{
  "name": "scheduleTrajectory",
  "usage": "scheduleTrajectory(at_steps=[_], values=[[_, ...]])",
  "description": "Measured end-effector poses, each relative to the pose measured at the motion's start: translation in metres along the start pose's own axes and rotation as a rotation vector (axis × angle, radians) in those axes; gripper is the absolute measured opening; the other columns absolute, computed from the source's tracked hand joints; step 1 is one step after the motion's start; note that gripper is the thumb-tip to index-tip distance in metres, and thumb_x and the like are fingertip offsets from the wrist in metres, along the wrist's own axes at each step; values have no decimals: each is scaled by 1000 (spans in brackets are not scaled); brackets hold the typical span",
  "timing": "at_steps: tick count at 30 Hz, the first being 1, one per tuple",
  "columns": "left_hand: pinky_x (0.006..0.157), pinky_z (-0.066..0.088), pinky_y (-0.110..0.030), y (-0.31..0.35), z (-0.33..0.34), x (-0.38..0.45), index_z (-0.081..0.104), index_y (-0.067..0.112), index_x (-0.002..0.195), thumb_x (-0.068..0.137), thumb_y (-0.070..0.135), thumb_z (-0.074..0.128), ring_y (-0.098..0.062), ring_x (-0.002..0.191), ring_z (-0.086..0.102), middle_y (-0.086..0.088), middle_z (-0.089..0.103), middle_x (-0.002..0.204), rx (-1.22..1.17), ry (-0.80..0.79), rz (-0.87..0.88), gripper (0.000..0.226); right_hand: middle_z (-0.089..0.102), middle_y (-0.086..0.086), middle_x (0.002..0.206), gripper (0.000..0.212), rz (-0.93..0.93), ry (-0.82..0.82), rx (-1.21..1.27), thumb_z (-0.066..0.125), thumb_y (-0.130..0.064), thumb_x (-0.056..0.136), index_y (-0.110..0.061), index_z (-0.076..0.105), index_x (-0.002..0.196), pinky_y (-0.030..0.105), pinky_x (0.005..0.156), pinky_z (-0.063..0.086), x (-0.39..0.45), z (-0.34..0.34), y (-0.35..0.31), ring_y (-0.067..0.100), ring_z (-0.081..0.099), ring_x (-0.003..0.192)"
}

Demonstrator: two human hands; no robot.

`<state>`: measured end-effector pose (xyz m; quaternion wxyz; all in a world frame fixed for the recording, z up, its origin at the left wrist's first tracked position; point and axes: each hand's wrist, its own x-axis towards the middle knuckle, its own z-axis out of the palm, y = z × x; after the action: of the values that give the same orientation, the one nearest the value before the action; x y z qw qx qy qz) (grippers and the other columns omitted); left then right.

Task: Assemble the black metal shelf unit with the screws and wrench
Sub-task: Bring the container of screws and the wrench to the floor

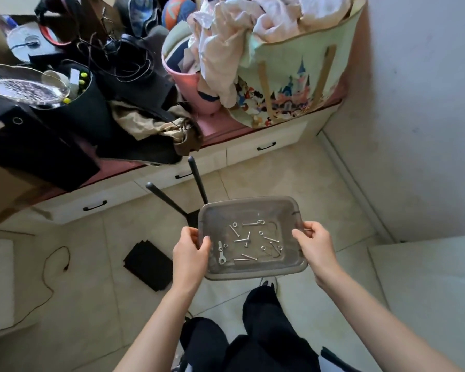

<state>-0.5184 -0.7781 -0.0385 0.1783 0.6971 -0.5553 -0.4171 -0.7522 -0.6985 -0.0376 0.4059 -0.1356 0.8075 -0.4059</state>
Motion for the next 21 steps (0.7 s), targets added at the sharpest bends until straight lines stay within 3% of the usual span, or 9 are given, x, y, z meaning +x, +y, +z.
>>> scheduleTrajectory(at_steps=[7, 11, 14, 16, 18, 21], values=[[69, 46, -27, 36, 87, 7, 55, 15, 102, 98, 26, 62, -14, 84, 59, 1, 62, 89, 13, -71, -28, 14, 64, -1, 94, 21, -5, 48, -107, 63, -8, 89, -18, 57, 106, 35, 89, 48, 75, -58, 2, 19, 61, 92], [69, 43, -27, 44, 134, 22, 54, 13, 105, 99, 30, 61, -14, 83, 58, 0, 62, 89, 33, -137, -55, 19, 61, -3, 86, 19, -9, 126, -157, 62, -8, 88, -19, 57, 102, 41, 87, 49, 119, -73, 15, 21, 58, 86], [78, 49, -34, 40, 170, 37, 54, 12, 105, 99, 32, 61, -20, 88, 60, -1, 62, 95, 52, -216, -103, 22, 60, -1, 84, 18, -17, 166, -197, 61, -5, 88, -18, 58, 101, 42, 86, 49, 153, -80, 31, 22, 57, 83], [77, 50, -33, 31, 192, 49, 54, 12, 103, 98, 34, 61, -21, 88, 63, -2, 62, 96, 56, -273, -135, 23, 62, 3, 86, 18, -25, 179, -228, 61, -4, 89, -16, 62, 103, 43, 89, 49, 177, -81, 44, 23, 58, 85], [72, 48, -31, 18, 214, 62, 53, 13, 101, 98, 34, 61, -22, 86, 65, -2, 63, 92, 77, -326, -143, 23, 63, 6, 89, 20, -25, 189, -265, 62, -5, 89, -11, 65, 108, 41, 88, 49, 202, -78, 61, 23, 57, 86], [81, 55, -40, -7, 249, 84, 54, 12, 102, 99, 32, 61, -23, 86, 68, -3, 65, 88, 86, -373, -169, 21, 62, 6, 89, 25, -39, 209, -349, 63, -6, 89, -8, 66, 114, 29, 77, 42, 241, -67, 94, 22, 56, 83]])
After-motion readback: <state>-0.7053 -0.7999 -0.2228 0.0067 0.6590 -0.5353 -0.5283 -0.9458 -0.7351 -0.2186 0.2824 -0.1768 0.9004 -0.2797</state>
